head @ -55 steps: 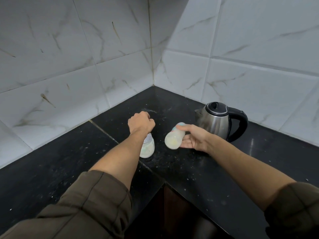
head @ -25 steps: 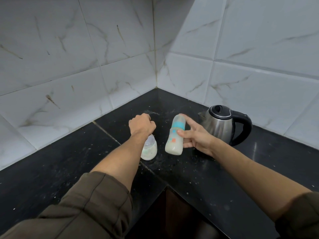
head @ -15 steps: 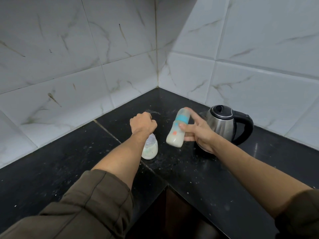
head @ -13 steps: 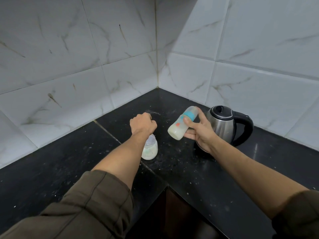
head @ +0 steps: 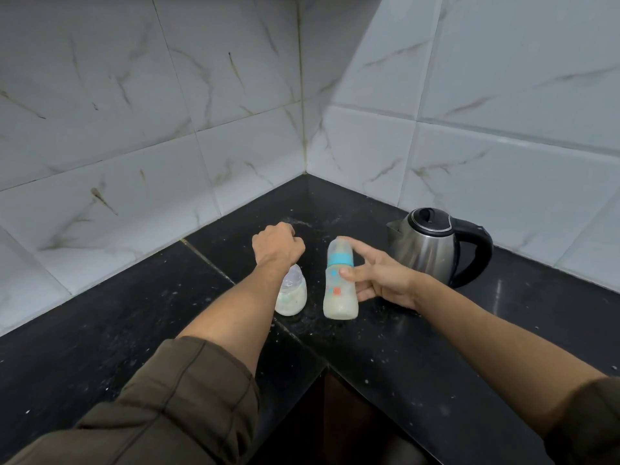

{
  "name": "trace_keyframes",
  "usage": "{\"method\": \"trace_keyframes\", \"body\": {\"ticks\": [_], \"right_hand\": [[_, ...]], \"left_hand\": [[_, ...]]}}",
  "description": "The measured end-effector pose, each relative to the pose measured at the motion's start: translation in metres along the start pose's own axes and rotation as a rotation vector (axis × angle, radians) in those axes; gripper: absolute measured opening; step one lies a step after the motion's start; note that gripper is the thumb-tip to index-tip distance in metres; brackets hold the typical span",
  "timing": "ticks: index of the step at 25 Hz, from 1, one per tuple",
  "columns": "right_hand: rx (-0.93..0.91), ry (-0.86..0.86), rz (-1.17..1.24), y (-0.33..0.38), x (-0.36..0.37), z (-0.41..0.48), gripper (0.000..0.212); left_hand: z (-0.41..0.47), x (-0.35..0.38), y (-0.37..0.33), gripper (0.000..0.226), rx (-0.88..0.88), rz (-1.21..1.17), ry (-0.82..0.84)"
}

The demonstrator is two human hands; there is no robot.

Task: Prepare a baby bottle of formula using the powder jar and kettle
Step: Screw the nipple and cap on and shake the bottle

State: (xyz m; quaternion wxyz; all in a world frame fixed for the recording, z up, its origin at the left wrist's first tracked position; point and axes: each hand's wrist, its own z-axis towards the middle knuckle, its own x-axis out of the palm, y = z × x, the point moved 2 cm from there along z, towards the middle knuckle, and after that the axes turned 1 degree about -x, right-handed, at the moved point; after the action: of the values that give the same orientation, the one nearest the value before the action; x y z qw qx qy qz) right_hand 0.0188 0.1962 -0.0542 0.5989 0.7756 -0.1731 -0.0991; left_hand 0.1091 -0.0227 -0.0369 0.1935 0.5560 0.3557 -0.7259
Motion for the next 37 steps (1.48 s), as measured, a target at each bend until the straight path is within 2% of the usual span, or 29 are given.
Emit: {"method": "trace_keyframes", "body": {"ticks": [1, 4, 5, 7, 9, 10, 13, 14, 17, 18, 22, 26, 27, 30, 31, 34, 35, 37], "right_hand": [[-0.005, -0.038, 0.031, 0.000, -0.002, 0.000, 0.072], [0.023, -0.352, 0.242, 0.000, -0.010, 0.001, 0.055], [0.067, -0.375, 0.263, -0.002, -0.008, 0.001, 0.050], [0.150, -0.229, 0.176, -0.008, 0.000, 0.000, 0.046], [0.155, -0.053, 0.086, -0.011, 0.005, 0.000, 0.048], [0.141, -0.046, 0.081, -0.010, 0.004, 0.000, 0.049], [0.167, -0.275, 0.222, -0.009, -0.004, 0.003, 0.047], [0.189, -0.290, 0.231, -0.012, -0.003, 0.002, 0.046], [0.209, -0.091, 0.091, -0.023, 0.004, -0.001, 0.046], [0.192, -0.071, 0.071, -0.024, 0.003, -0.002, 0.046], [0.201, -0.306, 0.190, -0.025, -0.005, -0.001, 0.044], [0.179, -0.068, 0.038, -0.033, 0.001, -0.002, 0.047], [0.164, -0.078, 0.044, -0.030, 0.001, -0.002, 0.046], [0.161, -0.272, 0.180, -0.027, -0.004, 0.001, 0.041], [0.173, -0.238, 0.178, -0.025, -0.001, 0.001, 0.041], [0.169, 0.010, 0.006, -0.028, 0.005, 0.000, 0.055], [0.162, 0.010, 0.002, -0.027, 0.004, 0.000, 0.055], [0.145, -0.182, 0.090, -0.025, -0.002, 0.004, 0.050]], "left_hand": [[0.001, -0.001, 0.001, 0.024, 0.000, -0.002, -0.001], [0.002, -0.003, 0.005, 0.024, -0.005, 0.005, -0.009], [0.003, -0.003, 0.006, 0.025, -0.007, 0.006, -0.011], [0.004, -0.003, 0.006, 0.025, -0.004, 0.000, -0.008], [0.004, -0.004, 0.003, 0.025, 0.004, 0.002, -0.007], [0.005, -0.004, 0.003, 0.025, 0.005, 0.004, -0.009], [0.006, -0.004, 0.004, 0.024, -0.004, 0.005, -0.010], [0.005, -0.003, 0.004, 0.024, -0.008, 0.007, -0.005], [0.003, 0.002, 0.003, 0.025, -0.008, 0.001, 0.018], [0.003, 0.003, 0.003, 0.025, -0.005, 0.000, 0.020], [0.007, 0.001, 0.006, 0.025, -0.015, 0.007, 0.010], [0.008, 0.001, 0.003, 0.025, -0.011, 0.017, 0.012], [0.008, 0.001, 0.003, 0.025, -0.012, 0.021, 0.011], [0.008, 0.001, 0.005, 0.025, -0.012, 0.027, 0.003], [0.007, 0.002, 0.005, 0.025, -0.010, 0.025, 0.002], [0.005, 0.002, 0.005, 0.024, -0.009, 0.020, 0.015], [0.005, 0.002, 0.007, 0.024, -0.012, 0.026, 0.015], [0.004, 0.002, 0.010, 0.024, -0.024, 0.044, 0.009]]}}
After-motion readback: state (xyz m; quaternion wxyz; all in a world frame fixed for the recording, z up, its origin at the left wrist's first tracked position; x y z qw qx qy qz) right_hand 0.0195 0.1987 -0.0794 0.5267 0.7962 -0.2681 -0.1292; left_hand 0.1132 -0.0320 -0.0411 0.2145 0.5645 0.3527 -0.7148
